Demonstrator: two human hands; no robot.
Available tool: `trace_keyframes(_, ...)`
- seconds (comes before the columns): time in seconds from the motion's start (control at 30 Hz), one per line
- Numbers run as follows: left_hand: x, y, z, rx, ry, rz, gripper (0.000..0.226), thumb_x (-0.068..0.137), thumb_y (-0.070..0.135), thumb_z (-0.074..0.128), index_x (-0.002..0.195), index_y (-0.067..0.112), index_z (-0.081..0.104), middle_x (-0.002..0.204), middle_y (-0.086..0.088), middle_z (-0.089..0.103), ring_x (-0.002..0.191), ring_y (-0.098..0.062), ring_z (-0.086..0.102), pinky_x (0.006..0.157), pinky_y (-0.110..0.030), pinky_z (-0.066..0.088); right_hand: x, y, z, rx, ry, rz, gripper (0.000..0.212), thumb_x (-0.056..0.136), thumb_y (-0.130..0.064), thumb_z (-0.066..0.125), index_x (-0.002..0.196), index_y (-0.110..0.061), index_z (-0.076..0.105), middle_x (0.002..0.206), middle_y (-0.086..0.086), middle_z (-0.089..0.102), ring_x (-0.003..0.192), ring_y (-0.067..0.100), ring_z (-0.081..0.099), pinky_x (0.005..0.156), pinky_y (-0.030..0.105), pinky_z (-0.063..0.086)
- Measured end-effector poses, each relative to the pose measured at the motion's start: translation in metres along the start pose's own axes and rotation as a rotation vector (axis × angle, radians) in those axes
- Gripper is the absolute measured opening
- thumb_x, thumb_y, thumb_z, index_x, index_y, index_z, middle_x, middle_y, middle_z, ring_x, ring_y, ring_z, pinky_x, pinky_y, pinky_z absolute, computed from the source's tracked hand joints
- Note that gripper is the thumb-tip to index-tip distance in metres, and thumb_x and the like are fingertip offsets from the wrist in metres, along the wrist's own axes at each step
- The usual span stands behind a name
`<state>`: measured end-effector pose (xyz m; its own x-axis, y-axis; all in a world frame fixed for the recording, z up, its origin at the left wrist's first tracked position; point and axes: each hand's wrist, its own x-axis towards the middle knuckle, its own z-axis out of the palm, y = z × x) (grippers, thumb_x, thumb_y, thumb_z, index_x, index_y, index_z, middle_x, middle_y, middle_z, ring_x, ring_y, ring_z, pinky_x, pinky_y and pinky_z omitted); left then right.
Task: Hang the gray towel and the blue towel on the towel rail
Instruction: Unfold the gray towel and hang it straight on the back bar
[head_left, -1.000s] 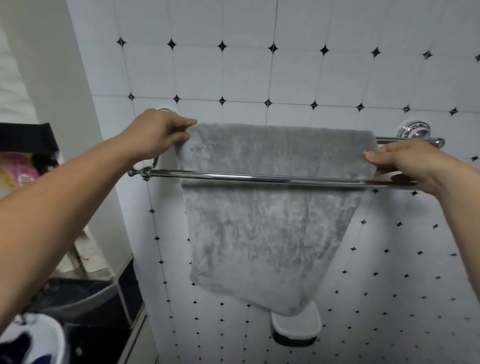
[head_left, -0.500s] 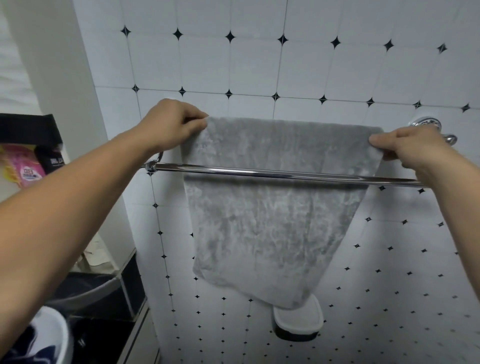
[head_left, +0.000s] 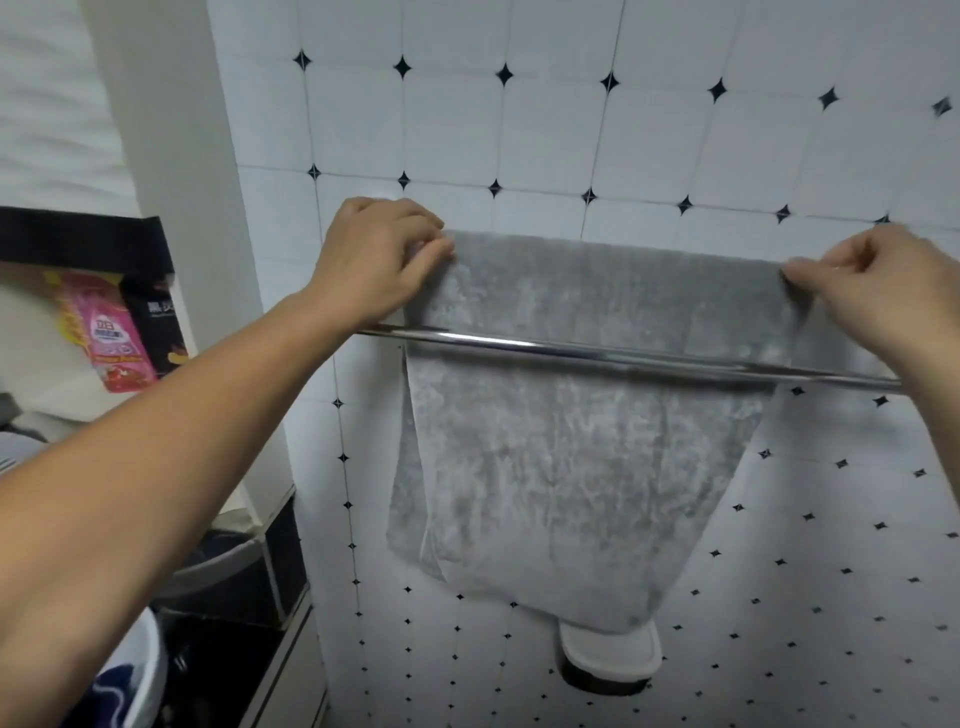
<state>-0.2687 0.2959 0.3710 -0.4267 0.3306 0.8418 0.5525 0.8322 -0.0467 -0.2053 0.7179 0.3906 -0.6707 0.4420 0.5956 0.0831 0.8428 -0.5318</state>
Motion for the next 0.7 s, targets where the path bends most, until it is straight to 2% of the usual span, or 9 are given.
trace_keyframes(0.03, 0.005, 0.0, -0.001, -0.03, -0.015, -0.026, 0.034, 0.096, 0.035, 0.05, 0.114, 0.013, 0.069, 0.118, -0.007, 0.07, 0.108, -0.03, 0.063, 0.097, -0.043, 0.042, 0.002, -0.005, 0.0, -0.062, 0.039, -0.097, 0.047, 0.07, -0.067, 0.061, 0.094, -0.027, 0.063, 0.099, 0.001, 0.068, 0.1, 0.033, 0.06, 0.09, 0.051, 0.046)
trace_keyframes(0.1, 0.015, 0.001, 0.003, -0.012, -0.155, -0.023, 0.04, 0.098, 0.035, 0.045, 0.127, 0.014, 0.061, 0.121, -0.011, 0.068, 0.11, -0.034, 0.061, 0.094, -0.046, 0.045, 0.002, -0.017, 0.005, -0.2, -0.041, -0.325, 0.042, 0.084, -0.062, 0.055, 0.116, -0.035, 0.062, 0.124, 0.005, 0.063, 0.118, 0.038, 0.05, 0.097, 0.054, 0.034)
trace_keyframes(0.17, 0.016, 0.001, 0.008, 0.018, -0.269, 0.021, 0.034, 0.1, 0.033, 0.044, 0.12, 0.016, 0.064, 0.111, -0.011, 0.07, 0.102, -0.037, 0.063, 0.085, -0.045, 0.047, 0.0, -0.023, 0.016, -0.315, -0.186, -0.462, 0.034, 0.094, -0.051, 0.049, 0.121, -0.037, 0.063, 0.129, 0.004, 0.063, 0.121, 0.036, 0.048, 0.097, 0.05, 0.03)
trace_keyframes(0.23, 0.015, -0.006, 0.008, -0.037, -0.258, 0.042, 0.028, 0.098, 0.028, 0.048, 0.113, 0.013, 0.067, 0.103, -0.011, 0.072, 0.094, -0.036, 0.064, 0.08, -0.043, 0.048, -0.004, -0.022, 0.022, -0.318, -0.207, -0.471, 0.03, 0.095, -0.044, 0.051, 0.119, -0.034, 0.066, 0.122, 0.005, 0.068, 0.116, 0.035, 0.052, 0.095, 0.048, 0.03)
trace_keyframes(0.3, 0.014, -0.014, 0.007, -0.088, -0.237, 0.039, 0.026, 0.097, 0.022, 0.052, 0.116, 0.012, 0.067, 0.105, -0.012, 0.072, 0.095, -0.035, 0.063, 0.08, -0.04, 0.047, -0.002, -0.016, 0.022, -0.351, -0.149, -0.488, 0.03, 0.094, -0.041, 0.057, 0.12, -0.031, 0.066, 0.118, 0.007, 0.069, 0.113, 0.036, 0.052, 0.093, 0.049, 0.031)
trace_keyframes(0.4, 0.018, -0.017, 0.008, -0.037, -0.311, 0.055, 0.026, 0.099, 0.022, 0.047, 0.118, 0.013, 0.063, 0.105, -0.013, 0.068, 0.096, -0.036, 0.061, 0.081, -0.042, 0.046, 0.004, -0.013, 0.016, -0.456, -0.122, -0.522, 0.033, 0.09, -0.044, 0.06, 0.119, -0.03, 0.068, 0.113, 0.006, 0.071, 0.11, 0.035, 0.052, 0.089, 0.045, 0.031)
trace_keyframes(0.53, 0.018, -0.01, 0.008, 0.072, -0.381, 0.021, 0.037, 0.102, 0.024, 0.038, 0.135, 0.016, 0.052, 0.115, -0.012, 0.064, 0.108, -0.035, 0.058, 0.098, -0.046, 0.038, 0.006, -0.014, 0.018, -0.449, -0.159, -0.5, 0.036, 0.091, -0.045, 0.059, 0.123, -0.03, 0.065, 0.118, 0.006, 0.069, 0.113, 0.033, 0.05, 0.092, 0.045, 0.032)
trace_keyframes(0.6, 0.008, -0.005, 0.006, 0.015, -0.216, -0.023, 0.038, 0.102, 0.02, 0.04, 0.137, 0.013, 0.05, 0.118, -0.012, 0.064, 0.111, -0.034, 0.057, 0.103, -0.047, 0.034, -0.002, -0.011, 0.021, -0.376, -0.121, -0.463, 0.042, 0.091, -0.044, 0.059, 0.129, -0.027, 0.06, 0.125, 0.009, 0.064, 0.118, 0.035, 0.049, 0.097, 0.048, 0.032)
trace_keyframes(0.7, -0.049, 0.016, 0.004, -0.333, 0.358, -0.229, 0.023, 0.098, 0.019, 0.048, 0.114, 0.027, 0.061, 0.104, 0.006, 0.065, 0.095, -0.019, 0.061, 0.086, -0.034, 0.046, -0.043, 0.019, 0.027, 0.017, 0.186, -0.392, 0.035, 0.091, -0.04, 0.062, 0.122, -0.026, 0.06, 0.119, 0.008, 0.063, 0.112, 0.027, 0.053, 0.095, 0.044, 0.037)
